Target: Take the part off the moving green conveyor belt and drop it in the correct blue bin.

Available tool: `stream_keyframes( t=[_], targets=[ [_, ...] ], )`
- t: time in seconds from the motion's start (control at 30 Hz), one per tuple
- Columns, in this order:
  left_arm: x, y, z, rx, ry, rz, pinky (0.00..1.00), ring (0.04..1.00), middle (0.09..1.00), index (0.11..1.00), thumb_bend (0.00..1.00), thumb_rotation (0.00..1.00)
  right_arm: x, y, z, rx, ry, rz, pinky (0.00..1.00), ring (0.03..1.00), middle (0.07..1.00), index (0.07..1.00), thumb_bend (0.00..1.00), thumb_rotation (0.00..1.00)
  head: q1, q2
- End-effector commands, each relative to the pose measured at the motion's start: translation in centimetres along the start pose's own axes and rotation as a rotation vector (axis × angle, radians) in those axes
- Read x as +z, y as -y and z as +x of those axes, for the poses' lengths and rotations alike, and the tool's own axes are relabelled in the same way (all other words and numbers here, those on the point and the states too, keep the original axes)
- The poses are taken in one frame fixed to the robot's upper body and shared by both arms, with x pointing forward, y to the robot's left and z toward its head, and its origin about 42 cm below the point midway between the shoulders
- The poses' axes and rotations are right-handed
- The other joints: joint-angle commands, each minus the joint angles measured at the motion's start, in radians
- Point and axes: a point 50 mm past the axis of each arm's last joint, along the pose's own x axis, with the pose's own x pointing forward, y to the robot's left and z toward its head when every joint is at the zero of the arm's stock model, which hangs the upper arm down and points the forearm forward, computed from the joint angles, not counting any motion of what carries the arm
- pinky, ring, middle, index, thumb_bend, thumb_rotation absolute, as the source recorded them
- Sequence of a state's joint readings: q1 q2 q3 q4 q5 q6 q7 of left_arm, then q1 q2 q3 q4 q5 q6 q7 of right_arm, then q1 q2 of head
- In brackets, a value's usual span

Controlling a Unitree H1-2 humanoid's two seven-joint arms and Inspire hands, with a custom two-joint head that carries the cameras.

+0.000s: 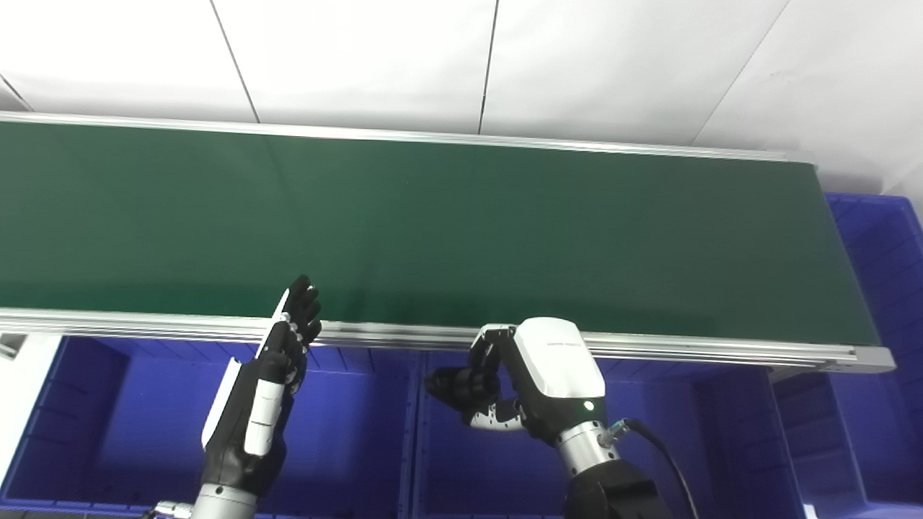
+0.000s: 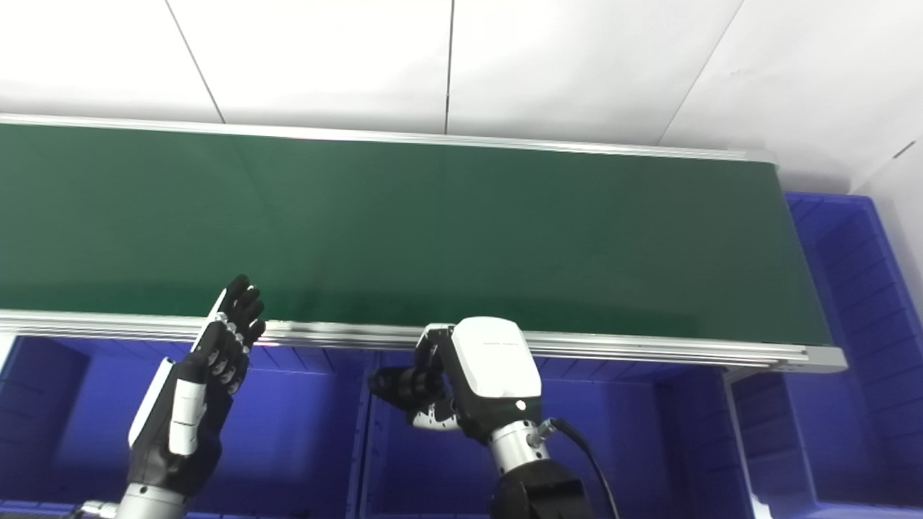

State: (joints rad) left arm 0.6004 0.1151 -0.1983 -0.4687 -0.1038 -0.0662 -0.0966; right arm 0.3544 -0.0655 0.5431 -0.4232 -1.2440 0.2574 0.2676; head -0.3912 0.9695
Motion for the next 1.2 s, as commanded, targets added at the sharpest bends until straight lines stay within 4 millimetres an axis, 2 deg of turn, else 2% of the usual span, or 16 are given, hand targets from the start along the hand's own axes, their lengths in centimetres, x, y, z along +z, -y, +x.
stream_keyframes(
  t=[0.0, 0.03, 0.1, 0.23, 0.37, 0.4, 0.47, 0.53, 0.6, 0.63, 0.73, 0.87, 0.97, 1.07, 1.1, 1.17],
  targets=[
    [1.0, 0.3, -0.1, -0.001, 0.030, 0.003, 1.00, 1.000, 1.000, 1.000, 0.73, 1.00, 1.6, -0.5, 0.1, 0.036, 0.001, 0.013, 0.19, 0.263, 0.440, 0.504, 0.52, 0.00, -0.012, 0.004],
    [1.0, 0.3, -0.1, -0.002, 0.028, 0.001, 1.00, 1.000, 1.000, 1.000, 0.73, 1.00, 1.6, -0.7, 0.2, 0.059, -0.016, -0.004, 0.19, 0.265, 0.422, 0.513, 0.52, 0.00, -0.012, 0.004],
    [1.0, 0.4, -0.1, 0.000, 0.027, -0.003, 1.00, 1.000, 1.000, 1.000, 0.74, 1.00, 1.4, -0.9, 0.4, 0.090, -0.034, -0.027, 0.18, 0.250, 0.461, 0.490, 0.53, 0.00, -0.011, 0.005],
    [0.8, 0.7, -0.1, 0.004, 0.028, -0.012, 1.00, 1.000, 1.000, 1.000, 0.74, 0.99, 1.2, -1.1, 0.4, 0.140, -0.069, -0.051, 0.18, 0.253, 0.472, 0.487, 0.53, 0.00, -0.001, 0.001],
    [0.9, 0.9, 0.0, 0.001, 0.028, -0.016, 1.00, 1.000, 1.000, 1.000, 0.72, 1.00, 1.0, -1.0, 0.4, 0.210, -0.111, -0.060, 0.26, 0.371, 0.485, 0.493, 0.53, 0.01, 0.000, 0.001],
    [0.9, 0.9, 0.0, 0.001, 0.029, -0.016, 1.00, 1.000, 1.000, 1.000, 0.72, 1.00, 0.9, -1.0, 0.4, 0.231, -0.123, -0.068, 0.34, 0.467, 0.577, 0.588, 0.71, 0.18, 0.000, 0.001],
    [1.0, 0.8, -0.1, 0.001, 0.029, -0.015, 1.00, 1.000, 1.000, 1.000, 0.72, 1.00, 0.8, -1.0, 0.3, 0.254, -0.138, -0.096, 0.38, 0.523, 0.634, 0.647, 0.83, 0.29, 0.001, 0.000],
    [0.9, 0.8, 0.0, 0.002, 0.031, -0.016, 1.00, 1.000, 1.000, 1.000, 0.72, 1.00, 0.9, -1.0, 0.3, 0.267, -0.150, -0.131, 0.48, 0.589, 0.648, 0.679, 0.95, 0.39, 0.002, 0.000],
    [0.9, 0.7, 0.0, 0.001, 0.033, -0.016, 1.00, 1.000, 1.000, 1.000, 0.71, 1.00, 1.0, -1.0, 0.4, 0.284, -0.163, -0.158, 0.55, 0.642, 0.680, 0.708, 0.99, 0.43, 0.001, -0.003],
    [0.9, 0.7, 0.0, 0.001, 0.033, -0.015, 1.00, 1.000, 1.000, 1.000, 0.72, 1.00, 1.1, -1.0, 0.4, 0.291, -0.168, -0.167, 0.60, 0.693, 0.729, 0.727, 1.00, 0.46, 0.001, -0.003],
    [0.9, 0.6, 0.0, -0.002, 0.035, -0.004, 1.00, 1.000, 1.000, 1.000, 0.71, 1.00, 1.2, -1.0, 0.4, 0.305, -0.172, -0.160, 0.64, 0.737, 0.771, 0.746, 1.00, 0.49, 0.002, -0.005],
    [0.8, 0.6, 0.0, -0.004, 0.036, -0.003, 1.00, 1.000, 1.000, 1.000, 0.71, 1.00, 1.3, -0.6, 0.1, 0.270, -0.137, -0.139, 0.63, 0.730, 0.777, 0.745, 1.00, 0.53, 0.013, -0.008],
    [0.8, 0.6, -0.1, -0.005, 0.036, -0.005, 1.00, 1.000, 0.999, 1.000, 0.71, 1.00, 1.6, 0.4, -0.6, 0.206, -0.097, -0.091, 0.58, 0.690, 0.759, 0.729, 0.99, 0.65, 0.016, -0.009],
    [0.9, 0.7, -0.3, -0.003, 0.034, -0.002, 1.00, 1.000, 0.993, 1.000, 0.71, 1.00, 2.8, 2.9, -2.6, 0.131, -0.046, 0.026, 0.57, 0.684, 0.757, 0.725, 0.94, 0.71, 0.013, -0.008],
    [0.9, 0.7, -0.4, -0.004, 0.034, -0.001, 1.00, 1.000, 0.993, 1.000, 0.71, 1.00, 3.5, 4.1, -3.7, 0.096, -0.026, 0.099, 0.57, 0.685, 0.758, 0.727, 0.88, 0.74, 0.010, -0.009],
    [1.0, 0.7, -0.5, -0.009, 0.032, 0.000, 1.00, 1.000, 0.996, 1.000, 0.71, 1.00, 5.0, 5.9, -6.0, 0.042, -0.008, 0.292, 0.55, 0.675, 0.741, 0.707, 0.82, 0.69, 0.001, -0.009]
  ],
)
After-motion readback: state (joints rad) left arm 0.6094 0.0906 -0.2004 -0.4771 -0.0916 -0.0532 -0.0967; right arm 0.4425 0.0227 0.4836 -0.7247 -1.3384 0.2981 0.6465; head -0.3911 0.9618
